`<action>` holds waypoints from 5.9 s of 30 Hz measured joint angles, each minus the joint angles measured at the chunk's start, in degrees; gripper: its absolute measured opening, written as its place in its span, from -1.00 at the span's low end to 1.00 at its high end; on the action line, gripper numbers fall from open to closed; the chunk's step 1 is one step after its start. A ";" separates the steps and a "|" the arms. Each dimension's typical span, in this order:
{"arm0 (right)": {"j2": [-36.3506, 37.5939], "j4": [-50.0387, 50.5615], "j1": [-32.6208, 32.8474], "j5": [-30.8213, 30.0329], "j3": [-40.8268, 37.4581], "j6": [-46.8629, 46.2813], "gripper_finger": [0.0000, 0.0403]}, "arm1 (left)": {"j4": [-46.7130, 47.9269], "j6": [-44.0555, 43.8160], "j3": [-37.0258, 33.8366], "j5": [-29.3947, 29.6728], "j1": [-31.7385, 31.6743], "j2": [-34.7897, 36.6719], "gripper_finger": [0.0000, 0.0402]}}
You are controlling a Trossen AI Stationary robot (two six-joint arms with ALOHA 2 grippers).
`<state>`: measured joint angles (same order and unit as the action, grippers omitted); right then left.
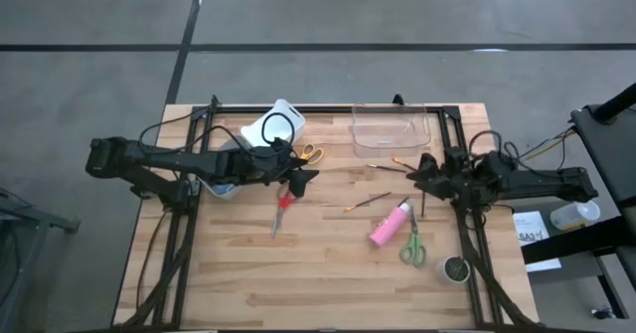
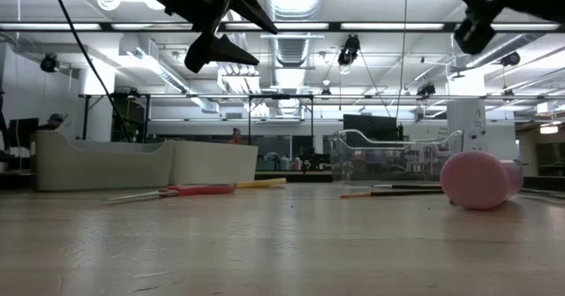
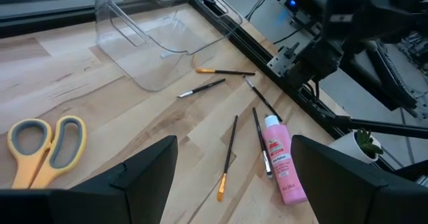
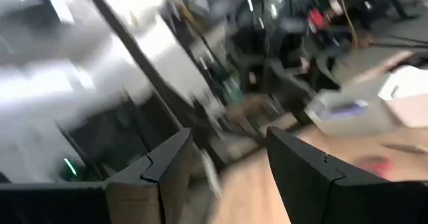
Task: Pick & Place Paint Supplies
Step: Put the pink paint bottle into the gray bin
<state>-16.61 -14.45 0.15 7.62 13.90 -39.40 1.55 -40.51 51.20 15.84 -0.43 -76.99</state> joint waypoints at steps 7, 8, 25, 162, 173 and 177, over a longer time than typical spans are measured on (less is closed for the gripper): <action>-16.14 34.78 0.55 2.68 20.08 12.44 -0.07 | 0.01 -0.02 0.00 0.00 0.01 0.00 0.51; -18.79 38.21 0.90 3.32 22.26 13.79 -0.07 | 0.02 -0.01 0.00 0.00 0.01 0.00 0.51; -53.08 62.89 18.13 -2.91 47.85 44.26 -0.07 | 0.02 0.00 0.00 -0.02 0.01 0.00 0.51; -104.31 26.11 7.73 -29.49 65.55 65.62 0.02 | 3.19 0.00 0.00 0.00 0.01 0.00 0.51; -104.35 25.75 7.71 -29.86 65.19 60.42 0.36 | 3.21 -0.01 0.00 0.00 0.01 0.00 0.51; -104.35 25.58 7.71 -29.88 65.19 60.80 0.50 | 3.21 -0.01 0.00 -0.02 0.01 0.00 0.51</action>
<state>-120.97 11.13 7.86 -22.26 79.09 21.41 4.75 -40.52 51.20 15.81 -0.43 -76.99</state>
